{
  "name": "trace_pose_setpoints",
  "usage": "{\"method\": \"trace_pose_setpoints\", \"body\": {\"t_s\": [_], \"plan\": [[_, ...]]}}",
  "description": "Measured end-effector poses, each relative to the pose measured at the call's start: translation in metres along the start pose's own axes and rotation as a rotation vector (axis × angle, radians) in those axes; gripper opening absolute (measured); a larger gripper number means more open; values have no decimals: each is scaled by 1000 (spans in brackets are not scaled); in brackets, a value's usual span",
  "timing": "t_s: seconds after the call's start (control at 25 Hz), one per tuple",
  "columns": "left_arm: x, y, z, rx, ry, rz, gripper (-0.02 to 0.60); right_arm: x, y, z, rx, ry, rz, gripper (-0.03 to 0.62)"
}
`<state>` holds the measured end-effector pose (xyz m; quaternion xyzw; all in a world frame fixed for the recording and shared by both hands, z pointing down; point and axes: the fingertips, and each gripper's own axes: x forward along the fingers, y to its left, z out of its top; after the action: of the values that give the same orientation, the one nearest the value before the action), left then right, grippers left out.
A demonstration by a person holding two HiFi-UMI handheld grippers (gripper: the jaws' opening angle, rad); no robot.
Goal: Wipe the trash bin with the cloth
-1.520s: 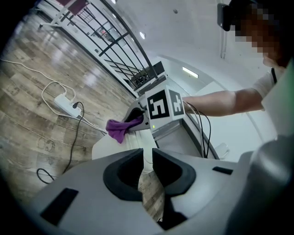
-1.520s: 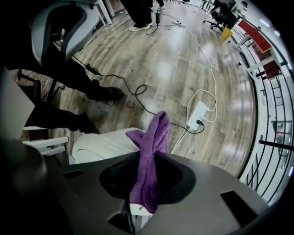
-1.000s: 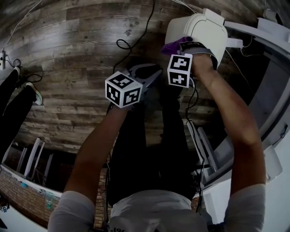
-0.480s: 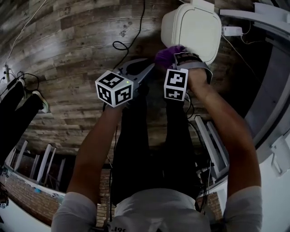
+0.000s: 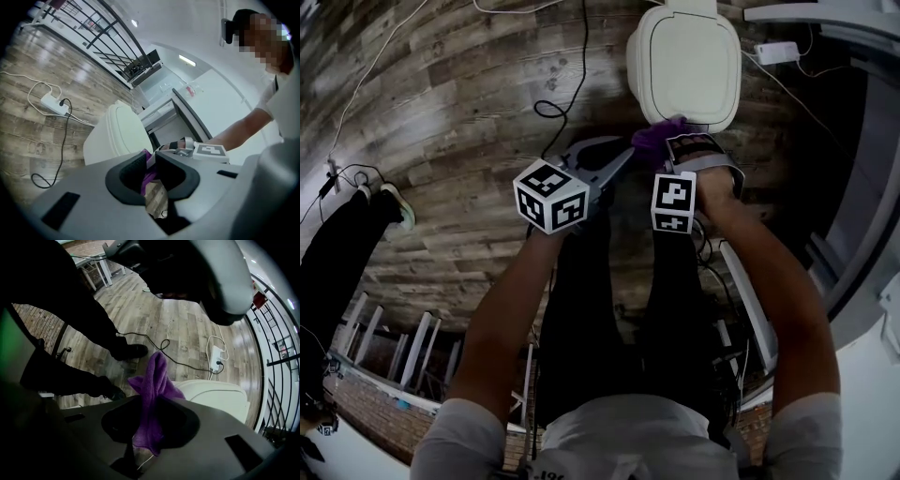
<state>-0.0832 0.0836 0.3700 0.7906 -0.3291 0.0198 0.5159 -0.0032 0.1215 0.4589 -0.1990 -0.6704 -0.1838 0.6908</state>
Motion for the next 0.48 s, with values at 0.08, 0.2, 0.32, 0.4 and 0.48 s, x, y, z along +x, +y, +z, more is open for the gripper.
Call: {"method": "trace_pose_setpoints", "body": {"t_s": [0.08,0.2,0.32,0.4,0.48], "plan": [[8,-9,-1,11,18,-20,61,-7,8,-5,45,-25,4,91],[19,-25,-1,29,39,-49,61,-20,13,-14,181,-99,-21,91],[32,-41,0,59,60,-80,61,-34,11,-30,307,-167,-100,91],[42,-51,0,80,79,-98,61,-41,12,-44,366,-192,-142,91],[51,-61,0,98,94,-111,61,-46,16,-57,419,-209,-160,91]]}}
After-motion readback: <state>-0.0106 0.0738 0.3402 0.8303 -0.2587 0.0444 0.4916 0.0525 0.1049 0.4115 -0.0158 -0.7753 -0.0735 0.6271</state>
